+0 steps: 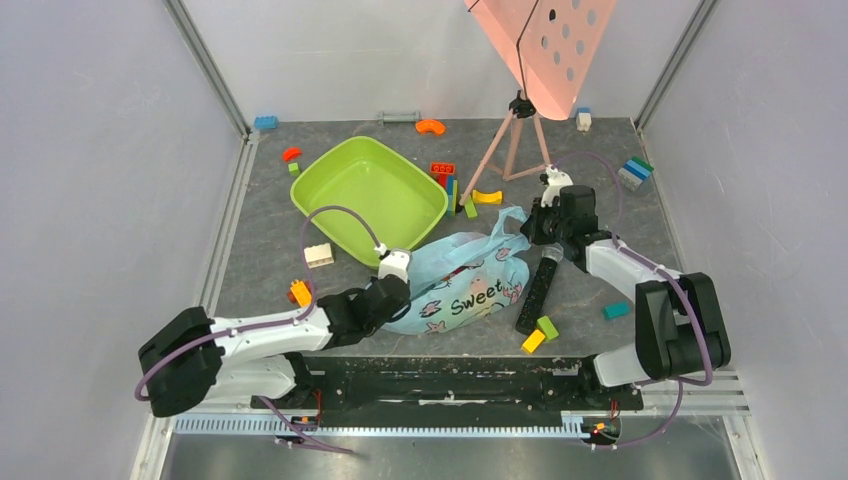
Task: Take the fake fruits out of the plastic bag
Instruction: Adjust the plastic bag at the center of the board.
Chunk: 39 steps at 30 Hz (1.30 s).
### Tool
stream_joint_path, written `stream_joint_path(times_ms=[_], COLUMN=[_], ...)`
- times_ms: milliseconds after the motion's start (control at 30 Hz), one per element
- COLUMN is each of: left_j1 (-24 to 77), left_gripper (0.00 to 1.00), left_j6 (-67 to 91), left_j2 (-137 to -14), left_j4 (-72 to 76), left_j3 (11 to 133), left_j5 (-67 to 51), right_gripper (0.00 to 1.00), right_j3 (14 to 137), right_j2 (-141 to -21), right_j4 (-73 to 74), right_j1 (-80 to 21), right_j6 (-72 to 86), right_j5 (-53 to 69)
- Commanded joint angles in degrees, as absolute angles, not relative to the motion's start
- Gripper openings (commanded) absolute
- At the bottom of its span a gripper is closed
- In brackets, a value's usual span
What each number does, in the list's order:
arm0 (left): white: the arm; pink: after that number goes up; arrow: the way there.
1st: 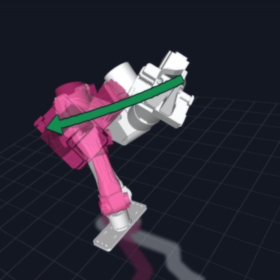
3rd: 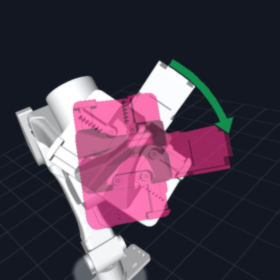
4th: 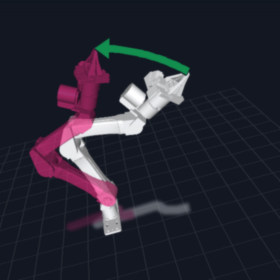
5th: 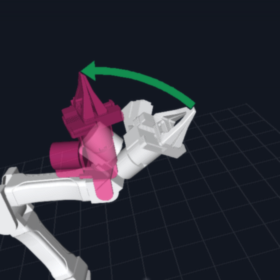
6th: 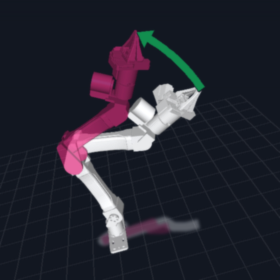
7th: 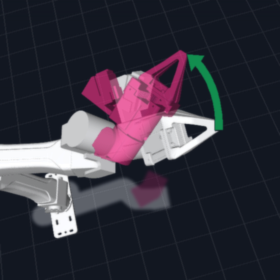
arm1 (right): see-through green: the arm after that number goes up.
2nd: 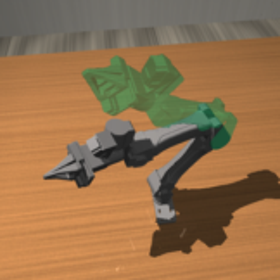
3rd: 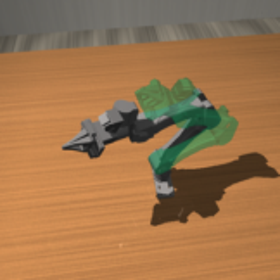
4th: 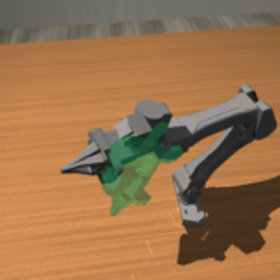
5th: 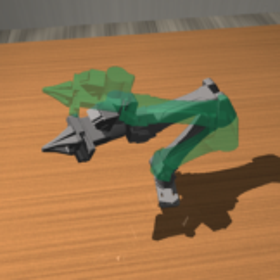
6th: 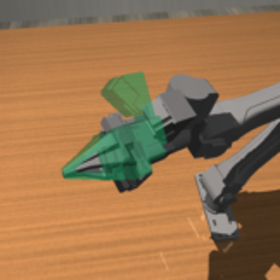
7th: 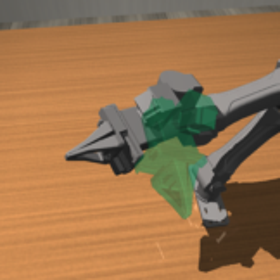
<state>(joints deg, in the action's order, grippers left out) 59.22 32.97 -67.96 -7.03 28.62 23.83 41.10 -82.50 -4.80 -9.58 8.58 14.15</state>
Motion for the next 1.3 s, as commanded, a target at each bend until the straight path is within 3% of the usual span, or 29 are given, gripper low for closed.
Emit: stream_joint_path(times_ms=[0, 300, 633, 1067, 1267], left_j1=[59.0, 59.07, 59.13, 59.28, 59.32], left_gripper=[0.02, 0.02, 0.02, 0.02, 0.02], left_j6=[36.21, 36.1, 37.53, 37.89, 38.34], left_j2=[-64.0, -63.92, -68.05, -67.94, -69.28], left_j4=[-4.77, -2.75, -0.23, 3.05, 3.34], left_j3=[26.23, 27.82, 30.49, 29.66, 29.39], left_j5=[25.14, 24.18, 24.13, 23.06, 23.8], right_gripper=[0.0, 0.0, 0.02, 0.0, 0.0], right_j3=[40.43, 41.07, 38.52, 33.59, 28.57], right_j2=[-82.33, -68.44, -55.52, -66.14, -62.76], right_j4=[-7.33, -1.65, 3.26, -8.51, -6.69], right_j1=[-8.61, -12.87, -29.64, -44.46, -51.91], right_j6=[8.96, 9.18, 11.82, 14.32, 16.19], right_j5=[12.63, 17.42, 18.0, 8.52, 1.36])
